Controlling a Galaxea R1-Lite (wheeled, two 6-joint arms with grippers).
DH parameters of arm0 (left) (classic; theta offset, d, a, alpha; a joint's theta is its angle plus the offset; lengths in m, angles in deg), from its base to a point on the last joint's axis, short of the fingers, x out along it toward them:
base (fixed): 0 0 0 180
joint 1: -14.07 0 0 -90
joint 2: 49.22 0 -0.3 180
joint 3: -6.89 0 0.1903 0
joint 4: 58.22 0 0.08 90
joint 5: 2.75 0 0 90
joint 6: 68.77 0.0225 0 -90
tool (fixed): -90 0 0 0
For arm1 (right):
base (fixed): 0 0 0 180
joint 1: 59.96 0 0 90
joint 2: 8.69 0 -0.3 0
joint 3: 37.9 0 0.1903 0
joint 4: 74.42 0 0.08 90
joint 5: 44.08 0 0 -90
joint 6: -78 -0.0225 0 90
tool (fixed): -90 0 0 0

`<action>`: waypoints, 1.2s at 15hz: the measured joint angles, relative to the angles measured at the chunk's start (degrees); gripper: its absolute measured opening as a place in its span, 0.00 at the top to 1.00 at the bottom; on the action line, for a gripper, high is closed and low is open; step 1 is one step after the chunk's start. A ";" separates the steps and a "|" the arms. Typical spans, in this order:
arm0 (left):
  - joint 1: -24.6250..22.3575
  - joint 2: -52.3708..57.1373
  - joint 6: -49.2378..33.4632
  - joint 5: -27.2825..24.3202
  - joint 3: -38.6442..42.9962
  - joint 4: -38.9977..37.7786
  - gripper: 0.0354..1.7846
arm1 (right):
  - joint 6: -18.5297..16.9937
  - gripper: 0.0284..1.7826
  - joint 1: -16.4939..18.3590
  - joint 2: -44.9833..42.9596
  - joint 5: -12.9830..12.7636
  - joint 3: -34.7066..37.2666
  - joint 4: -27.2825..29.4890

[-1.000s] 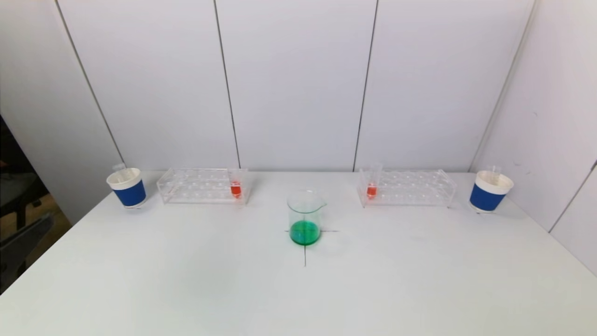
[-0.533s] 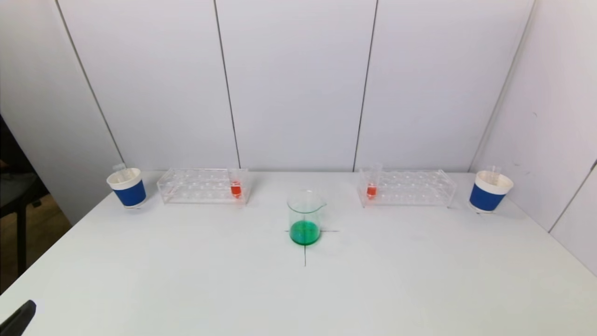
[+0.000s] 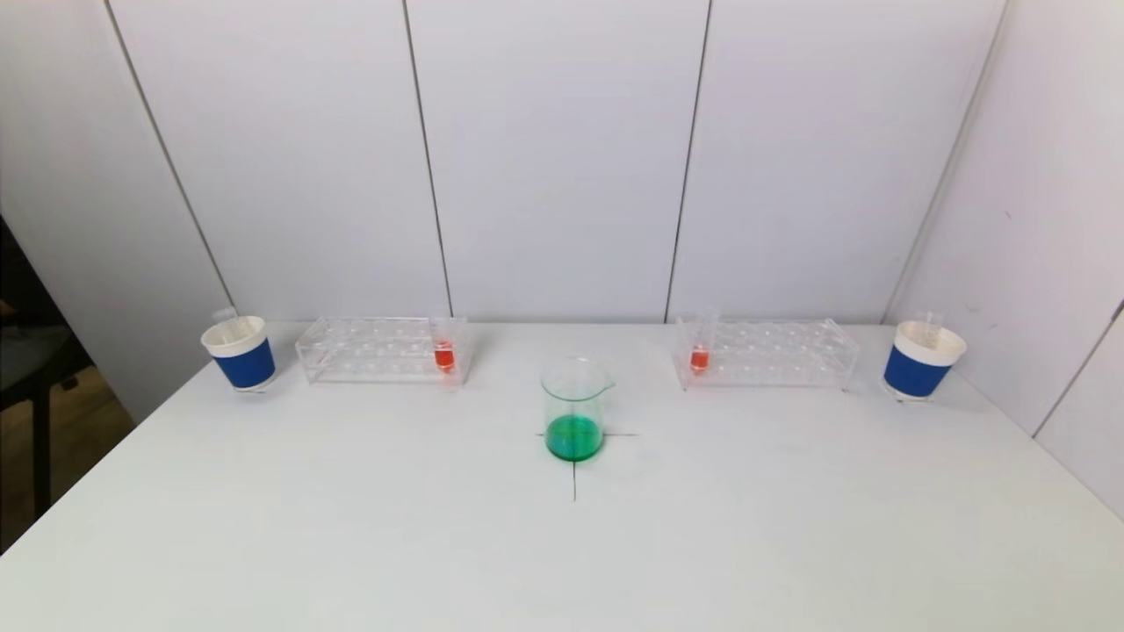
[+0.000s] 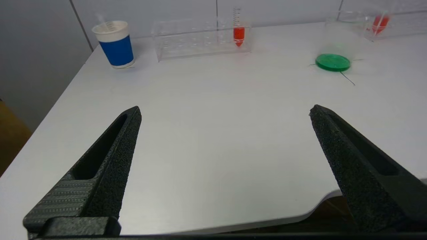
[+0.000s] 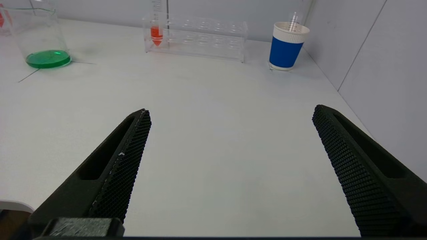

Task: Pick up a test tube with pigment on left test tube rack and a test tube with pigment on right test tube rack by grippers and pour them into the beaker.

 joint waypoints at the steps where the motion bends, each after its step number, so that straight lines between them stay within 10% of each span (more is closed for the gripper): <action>1: 0.13 1.22 0.11 0.37 0.72 0.48 0.01 | 0.00 0.01 0.00 0.00 0.00 0.00 0.00; 18: 0.24 3.33 -1.93 7.17 9.24 -6.08 0.01 | 0.02 0.01 -0.02 0.00 0.00 0.00 -0.02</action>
